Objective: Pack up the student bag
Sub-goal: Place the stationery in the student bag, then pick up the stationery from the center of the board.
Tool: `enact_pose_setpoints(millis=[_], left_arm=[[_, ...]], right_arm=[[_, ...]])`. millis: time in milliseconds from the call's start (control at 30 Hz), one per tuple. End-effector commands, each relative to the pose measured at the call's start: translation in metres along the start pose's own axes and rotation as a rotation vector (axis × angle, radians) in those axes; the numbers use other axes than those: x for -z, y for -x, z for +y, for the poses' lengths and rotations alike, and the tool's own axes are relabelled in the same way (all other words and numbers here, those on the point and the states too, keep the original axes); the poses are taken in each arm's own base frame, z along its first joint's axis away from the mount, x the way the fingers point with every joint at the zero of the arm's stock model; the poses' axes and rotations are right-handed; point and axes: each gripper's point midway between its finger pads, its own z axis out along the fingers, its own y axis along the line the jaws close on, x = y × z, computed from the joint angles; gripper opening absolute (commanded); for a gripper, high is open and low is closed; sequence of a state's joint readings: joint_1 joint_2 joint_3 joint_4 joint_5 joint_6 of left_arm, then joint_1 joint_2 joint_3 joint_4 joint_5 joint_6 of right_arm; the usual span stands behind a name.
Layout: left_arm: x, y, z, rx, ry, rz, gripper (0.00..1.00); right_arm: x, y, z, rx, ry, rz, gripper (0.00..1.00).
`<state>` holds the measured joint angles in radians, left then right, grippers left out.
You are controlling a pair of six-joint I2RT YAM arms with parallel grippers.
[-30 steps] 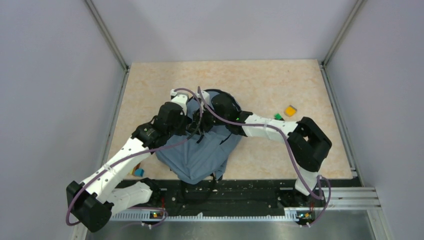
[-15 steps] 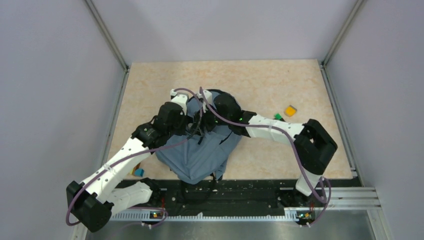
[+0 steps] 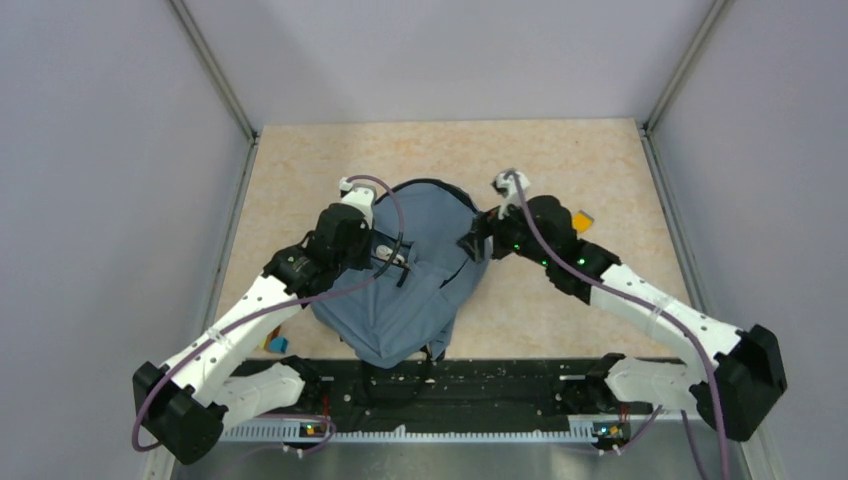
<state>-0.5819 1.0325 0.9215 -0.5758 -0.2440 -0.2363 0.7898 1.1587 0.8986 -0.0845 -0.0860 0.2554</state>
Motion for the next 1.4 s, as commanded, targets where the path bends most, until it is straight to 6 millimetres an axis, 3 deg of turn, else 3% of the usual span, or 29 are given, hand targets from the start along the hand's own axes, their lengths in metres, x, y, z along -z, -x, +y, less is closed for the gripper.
enact_pose_setpoints(millis=[0,200,300,400,633,833,1100,1367], left_arm=[[-0.002,0.021,0.008,0.012,0.039,-0.085,0.0],[0.0,0.022,0.008,0.014,0.038,-0.089,0.0],[0.0,0.022,0.008,0.014,0.04,-0.091,0.0],[-0.001,0.021,0.008,0.015,0.037,-0.088,0.0],[-0.002,0.02,0.007,0.014,0.035,-0.083,0.0],[-0.003,0.019,0.007,0.013,0.033,-0.076,0.0],[-0.005,0.018,0.009,0.013,0.049,-0.07,0.0],[-0.005,0.018,0.009,0.014,0.053,-0.067,0.0]], right_arm=[[0.032,-0.039,-0.099,-0.138,-0.314,0.078,0.75],[0.072,-0.092,-0.201,-0.377,-0.621,0.146,0.71],[0.086,-0.114,-0.23,-0.468,-0.715,0.156,0.71],[0.098,-0.125,-0.252,-0.486,-0.816,0.148,0.71],[0.102,-0.146,-0.272,-0.51,-0.907,0.198,0.72],[0.099,-0.147,-0.283,-0.511,-0.923,0.198,0.73],[0.085,-0.163,-0.281,-0.517,-0.857,0.267,0.73],[0.072,-0.161,-0.262,-0.51,-0.735,0.273,0.66]])
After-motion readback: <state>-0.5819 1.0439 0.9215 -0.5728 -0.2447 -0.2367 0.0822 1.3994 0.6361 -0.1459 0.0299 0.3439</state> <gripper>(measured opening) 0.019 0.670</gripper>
